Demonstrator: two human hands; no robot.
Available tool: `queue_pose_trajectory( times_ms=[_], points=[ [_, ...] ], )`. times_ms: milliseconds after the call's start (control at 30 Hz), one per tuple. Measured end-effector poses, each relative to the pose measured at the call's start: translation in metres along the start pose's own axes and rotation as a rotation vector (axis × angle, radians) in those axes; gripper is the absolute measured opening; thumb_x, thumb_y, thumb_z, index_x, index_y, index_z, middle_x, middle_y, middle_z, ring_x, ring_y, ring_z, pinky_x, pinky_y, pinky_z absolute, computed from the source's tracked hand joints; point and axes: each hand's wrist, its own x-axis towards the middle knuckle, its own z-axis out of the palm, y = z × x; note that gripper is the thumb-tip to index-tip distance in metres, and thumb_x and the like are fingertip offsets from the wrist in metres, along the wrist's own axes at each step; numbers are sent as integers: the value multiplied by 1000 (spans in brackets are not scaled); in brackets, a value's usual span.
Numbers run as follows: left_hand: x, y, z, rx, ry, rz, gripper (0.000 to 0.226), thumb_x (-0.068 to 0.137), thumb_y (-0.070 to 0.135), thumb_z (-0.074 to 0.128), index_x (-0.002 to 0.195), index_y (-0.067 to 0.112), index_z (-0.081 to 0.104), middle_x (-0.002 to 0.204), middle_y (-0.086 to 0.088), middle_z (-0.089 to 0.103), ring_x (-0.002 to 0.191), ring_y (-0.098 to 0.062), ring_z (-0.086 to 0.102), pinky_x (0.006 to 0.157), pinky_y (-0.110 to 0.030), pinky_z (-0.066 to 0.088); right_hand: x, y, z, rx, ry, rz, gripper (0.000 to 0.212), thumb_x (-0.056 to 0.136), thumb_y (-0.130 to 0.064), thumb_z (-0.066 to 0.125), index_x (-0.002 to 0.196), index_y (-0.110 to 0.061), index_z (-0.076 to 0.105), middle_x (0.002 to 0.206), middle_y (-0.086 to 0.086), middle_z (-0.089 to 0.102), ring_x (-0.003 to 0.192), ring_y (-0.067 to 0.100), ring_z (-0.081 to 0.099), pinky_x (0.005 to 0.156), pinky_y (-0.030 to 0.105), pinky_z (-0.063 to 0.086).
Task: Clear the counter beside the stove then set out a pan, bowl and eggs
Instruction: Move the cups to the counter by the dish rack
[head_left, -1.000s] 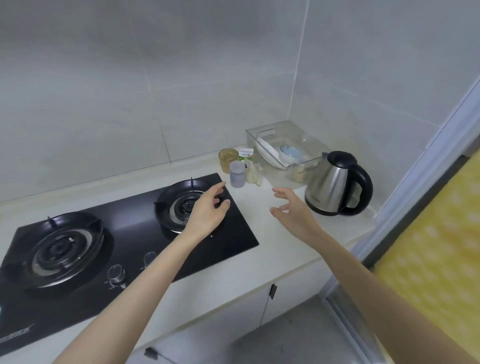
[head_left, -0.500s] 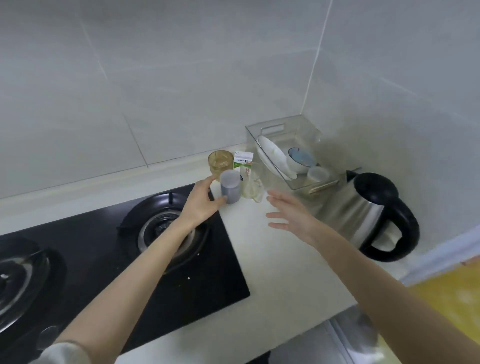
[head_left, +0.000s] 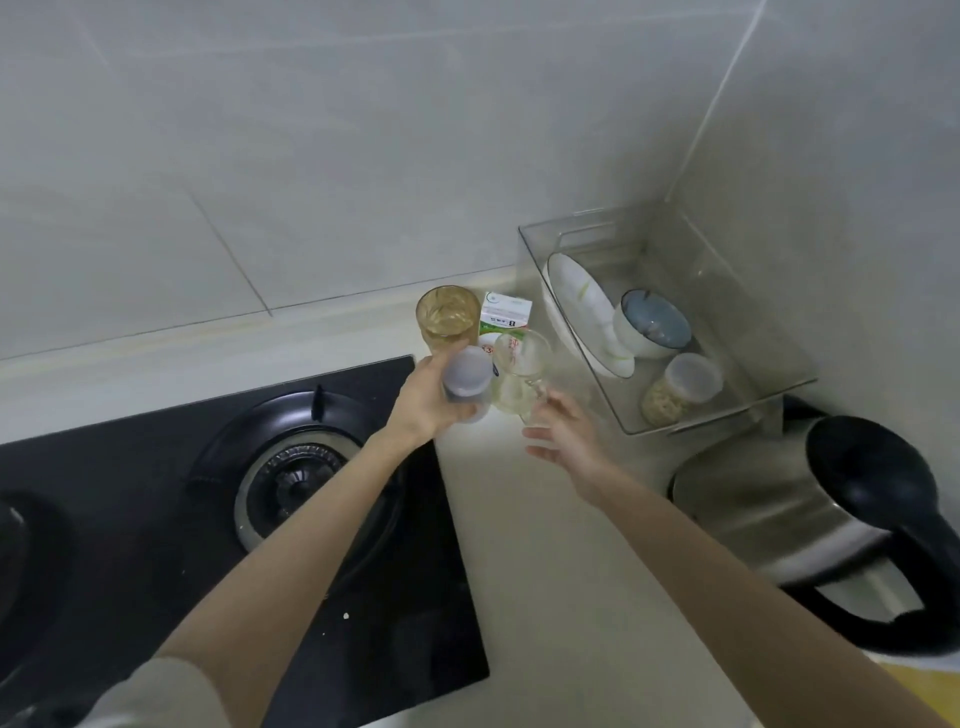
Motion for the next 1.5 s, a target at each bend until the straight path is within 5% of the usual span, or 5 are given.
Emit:
queue_pose_trajectory(
  times_ms=[400, 700, 1100, 1300, 1500],
  points=[
    [-13, 0, 0, -85, 171, 25, 73, 60, 19, 86, 125, 30, 55, 122, 7, 61, 113, -14, 55, 93, -26, 42, 12, 1, 1, 56, -64, -43, 19, 102, -16, 42, 88, -12, 54, 88, 1, 55, 72, 14, 55, 65, 17, 54],
    [-92, 22, -15, -66, 349, 132, 74, 55, 21, 89, 120, 33, 57, 120, 20, 61, 111, -4, 56, 99, -30, 45, -48, 9, -21, -3, -210, -127, 23, 102, -15, 41, 84, -12, 54, 88, 1, 55, 77, 15, 55, 85, 29, 52],
    [-302, 51, -22, -31, 654, 59, 74, 60, 26, 86, 126, 37, 53, 116, 23, 57, 108, -6, 55, 93, -28, 48, -202, -9, -53, -153, -475, -387, 23, 102, -20, 43, 85, -13, 56, 87, -1, 55, 77, 14, 54, 89, 31, 53],
    [-407, 41, -34, -42, 781, -4, 74, 59, 27, 86, 124, 38, 54, 115, 24, 58, 104, -6, 58, 89, -32, 52, -281, 2, -29, -240, -639, -402, 21, 100, -14, 44, 85, -11, 58, 86, 1, 57, 72, 13, 55, 80, 27, 56],
    [-529, 13, -52, -21, 957, -96, 73, 58, 26, 88, 123, 39, 54, 113, 22, 60, 100, -6, 59, 84, -28, 52, -365, 47, 27, -331, -837, -353, 21, 99, -13, 45, 84, -10, 59, 84, 1, 57, 75, 17, 52, 93, 40, 54]
  ],
)
